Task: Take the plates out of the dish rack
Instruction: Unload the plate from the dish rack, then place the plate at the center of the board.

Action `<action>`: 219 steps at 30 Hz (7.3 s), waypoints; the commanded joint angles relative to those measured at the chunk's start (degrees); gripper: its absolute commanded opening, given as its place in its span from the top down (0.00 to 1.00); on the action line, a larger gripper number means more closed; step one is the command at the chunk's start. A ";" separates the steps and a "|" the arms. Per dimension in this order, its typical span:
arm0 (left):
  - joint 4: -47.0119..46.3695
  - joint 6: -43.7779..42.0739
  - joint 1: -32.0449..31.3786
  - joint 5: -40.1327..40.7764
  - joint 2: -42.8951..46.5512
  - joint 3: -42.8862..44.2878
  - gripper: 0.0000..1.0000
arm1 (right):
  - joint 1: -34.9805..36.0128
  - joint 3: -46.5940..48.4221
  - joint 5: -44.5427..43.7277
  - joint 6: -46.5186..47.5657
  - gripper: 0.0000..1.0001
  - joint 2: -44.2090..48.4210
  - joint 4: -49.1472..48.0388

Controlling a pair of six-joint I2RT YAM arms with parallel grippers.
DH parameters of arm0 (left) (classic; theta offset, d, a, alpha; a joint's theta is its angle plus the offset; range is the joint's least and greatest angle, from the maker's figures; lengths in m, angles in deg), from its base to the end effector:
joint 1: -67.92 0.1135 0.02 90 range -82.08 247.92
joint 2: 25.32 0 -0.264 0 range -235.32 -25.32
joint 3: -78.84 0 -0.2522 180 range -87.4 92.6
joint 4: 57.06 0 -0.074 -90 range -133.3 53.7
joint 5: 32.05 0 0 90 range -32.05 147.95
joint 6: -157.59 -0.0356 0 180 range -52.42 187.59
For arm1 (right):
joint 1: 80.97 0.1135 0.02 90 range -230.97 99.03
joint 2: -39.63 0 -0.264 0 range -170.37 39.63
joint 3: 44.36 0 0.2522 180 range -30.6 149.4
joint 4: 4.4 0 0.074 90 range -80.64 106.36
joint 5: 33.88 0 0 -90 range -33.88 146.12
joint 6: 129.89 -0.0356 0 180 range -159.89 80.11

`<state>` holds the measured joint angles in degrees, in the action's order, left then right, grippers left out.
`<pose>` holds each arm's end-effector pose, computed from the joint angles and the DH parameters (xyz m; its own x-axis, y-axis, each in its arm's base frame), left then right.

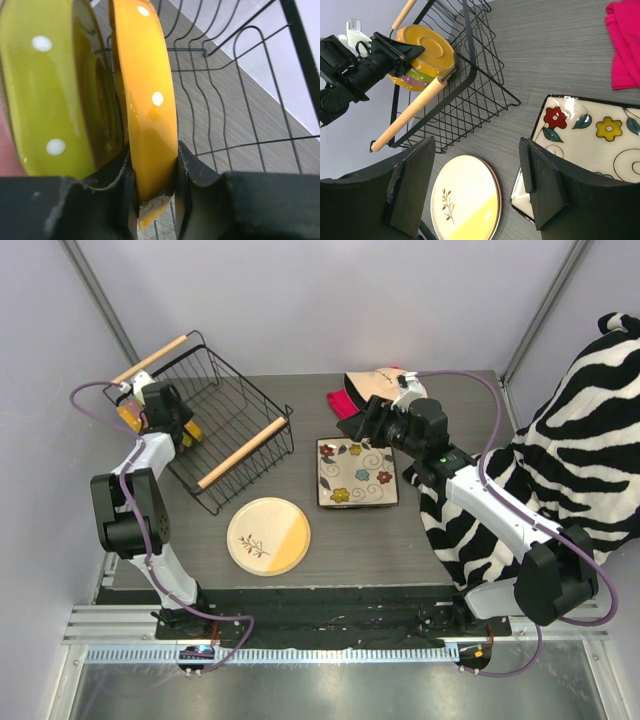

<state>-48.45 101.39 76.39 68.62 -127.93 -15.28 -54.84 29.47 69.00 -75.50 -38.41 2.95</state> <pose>0.4121 0.0680 0.2519 -0.1792 -0.5794 -0.7951 -0.4933 0.7522 -0.4369 0.2868 0.1495 0.3315 -0.5104 0.3818 -0.7705 -0.4037 0.6847 0.6068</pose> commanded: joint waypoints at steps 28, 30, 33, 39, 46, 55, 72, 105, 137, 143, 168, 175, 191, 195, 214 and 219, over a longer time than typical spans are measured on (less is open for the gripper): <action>-14.80 -17.01 -5.48 -10.32 14.01 -0.48 1.00 | -0.12 0.57 -0.14 1.95 0.24 0.87 -2.29; -14.80 -17.45 -5.57 -10.50 14.63 -0.40 1.00 | -0.11 0.48 -0.05 2.04 0.24 0.87 -2.20; -14.80 -17.10 -5.74 -10.50 15.42 -0.40 1.00 | -0.20 0.40 -0.14 1.95 0.24 1.22 -2.11; -15.25 -13.95 -5.74 -12.52 16.56 0.39 1.00 | -0.11 0.22 -0.49 2.13 0.24 1.75 -1.76; -13.31 -10.61 -4.61 -11.29 16.21 1.18 1.00 | -0.03 0.22 -0.67 2.39 0.24 2.19 -1.32; -15.68 -1.64 1.63 -14.45 17.00 -1.89 1.00 | -0.11 0.04 -1.72 3.10 0.24 2.89 -0.44; -24.74 14.27 11.74 -27.55 16.91 -5.32 1.00 | -0.11 0.48 -1.90 3.01 0.24 2.54 0.00; -11.82 -25.36 -12.15 -34.50 38.80 -9.36 1.00 | 0.32 1.80 8.91 -10.61 0.22 3.16 -8.42; -2.94 -56.56 -42.57 -11.12 43.28 -15.07 1.00 | 13.25 24.65 0.48 -15.27 0.13 -13.19 1.14; -3.20 -59.46 -45.91 -7.87 42.67 -15.95 1.00 | 13.16 26.14 -3.74 -13.78 0.13 -14.42 3.95; -3.91 -64.48 -52.06 -3.82 39.41 -17.80 0.89 | 11.67 22.11 -3.84 -16.50 0.83 -16.09 1.32; -3.99 -61.84 -52.06 -4.79 39.33 -17.01 0.51 | 10.79 18.59 -1.20 -18.44 0.99 -14.25 -4.30; 5.05 -47.26 -51.89 -7.25 38.45 -5.61 0.00 | 9.03 11.91 3.81 -22.13 0.99 -8.62 -21.00; 10.68 -40.14 -49.79 -6.63 38.71 0.30 0.00 | 8.85 12.79 4.69 -20.55 0.99 -8.62 -21.62; 11.74 -6.47 -9.00 -22.47 43.28 -9.88 0.00 | 7.18 6.38 7.77 -13.53 0.99 3.14 -22.77; 16.30 -10.86 -8.91 -18.68 44.07 -8.40 0.00 | 6.65 2.07 6.37 -8.95 0.99 10.97 -13.57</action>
<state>-33.43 91.59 67.30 48.67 -85.02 -25.07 -47.76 32.10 76.00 -88.55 -36.23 -8.88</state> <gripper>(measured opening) 0.996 0.341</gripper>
